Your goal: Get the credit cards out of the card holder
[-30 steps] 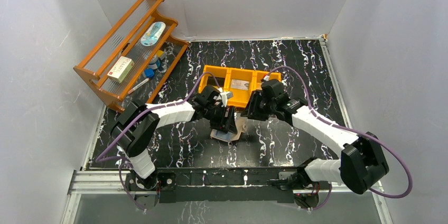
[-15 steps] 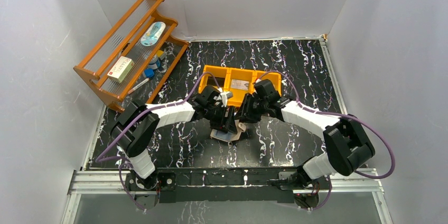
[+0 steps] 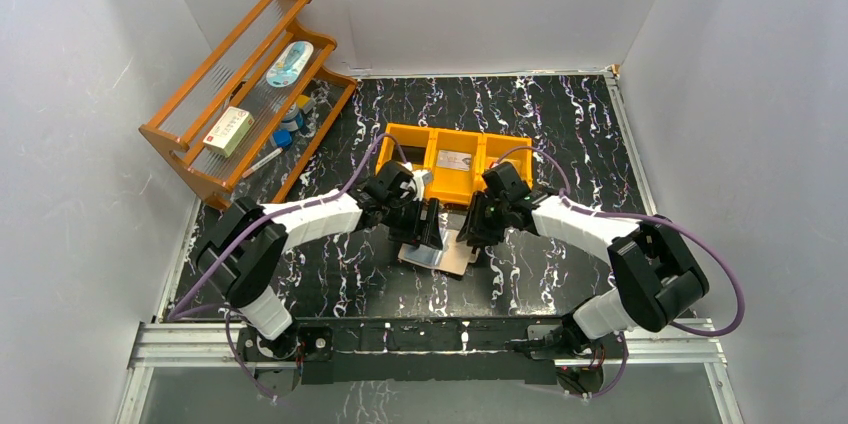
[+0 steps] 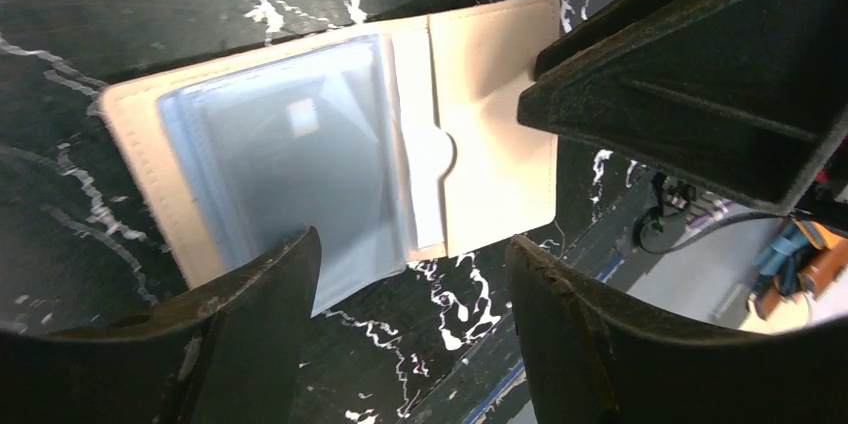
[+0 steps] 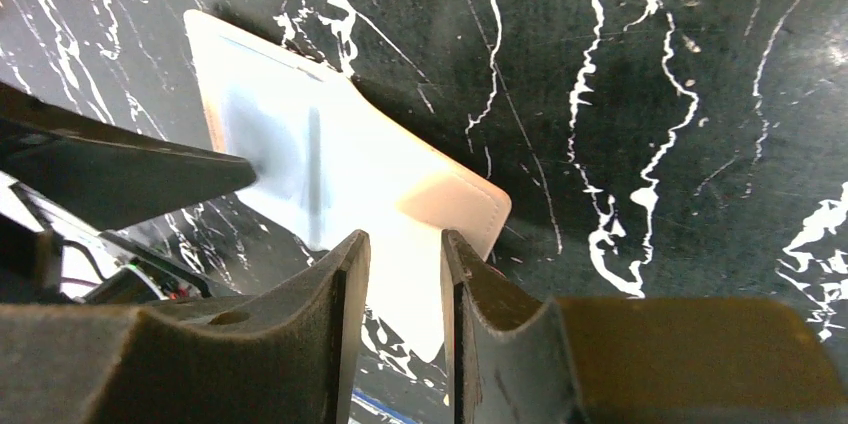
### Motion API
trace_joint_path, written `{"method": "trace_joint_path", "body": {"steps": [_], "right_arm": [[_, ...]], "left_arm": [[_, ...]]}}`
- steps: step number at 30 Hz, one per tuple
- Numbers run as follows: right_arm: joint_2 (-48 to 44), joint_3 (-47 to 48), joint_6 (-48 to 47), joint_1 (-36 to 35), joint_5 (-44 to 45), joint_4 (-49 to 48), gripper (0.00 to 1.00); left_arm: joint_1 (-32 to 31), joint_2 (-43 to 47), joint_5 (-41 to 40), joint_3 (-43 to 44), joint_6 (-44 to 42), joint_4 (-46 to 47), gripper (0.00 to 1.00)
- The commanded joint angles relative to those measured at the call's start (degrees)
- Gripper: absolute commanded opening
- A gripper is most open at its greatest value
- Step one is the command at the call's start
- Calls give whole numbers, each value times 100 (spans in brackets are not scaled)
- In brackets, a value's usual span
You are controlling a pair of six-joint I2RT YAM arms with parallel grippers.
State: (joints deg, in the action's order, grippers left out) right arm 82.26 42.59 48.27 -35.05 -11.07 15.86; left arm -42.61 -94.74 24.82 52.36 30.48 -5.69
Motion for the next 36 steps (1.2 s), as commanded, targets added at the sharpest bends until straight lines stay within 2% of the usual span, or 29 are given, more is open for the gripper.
{"method": "trace_joint_path", "body": {"steps": [1,8,12,23,27,31,36], "right_arm": [[84,38,-295,-19,157,104,40],[248,-28,-335,-13,87,7,39],[324,-49,-351,-17,79,-12,39],[442,-51,-338,-16,53,-89,40],[474,-33,-336,-15,35,-87,40],[467,-16,-337,-17,35,-83,40],[475,34,-328,-18,42,-86,40]], "left_arm": [[-13,559,-683,16,-188,-435,68],[-10,457,-978,-17,-104,-441,74],[-10,191,-1111,28,57,-553,73],[-10,238,-243,-218,129,-19,60],[-10,326,18,-182,317,230,58],[-11,475,-170,3,286,33,57],[-10,500,-611,236,58,-540,62]]}}
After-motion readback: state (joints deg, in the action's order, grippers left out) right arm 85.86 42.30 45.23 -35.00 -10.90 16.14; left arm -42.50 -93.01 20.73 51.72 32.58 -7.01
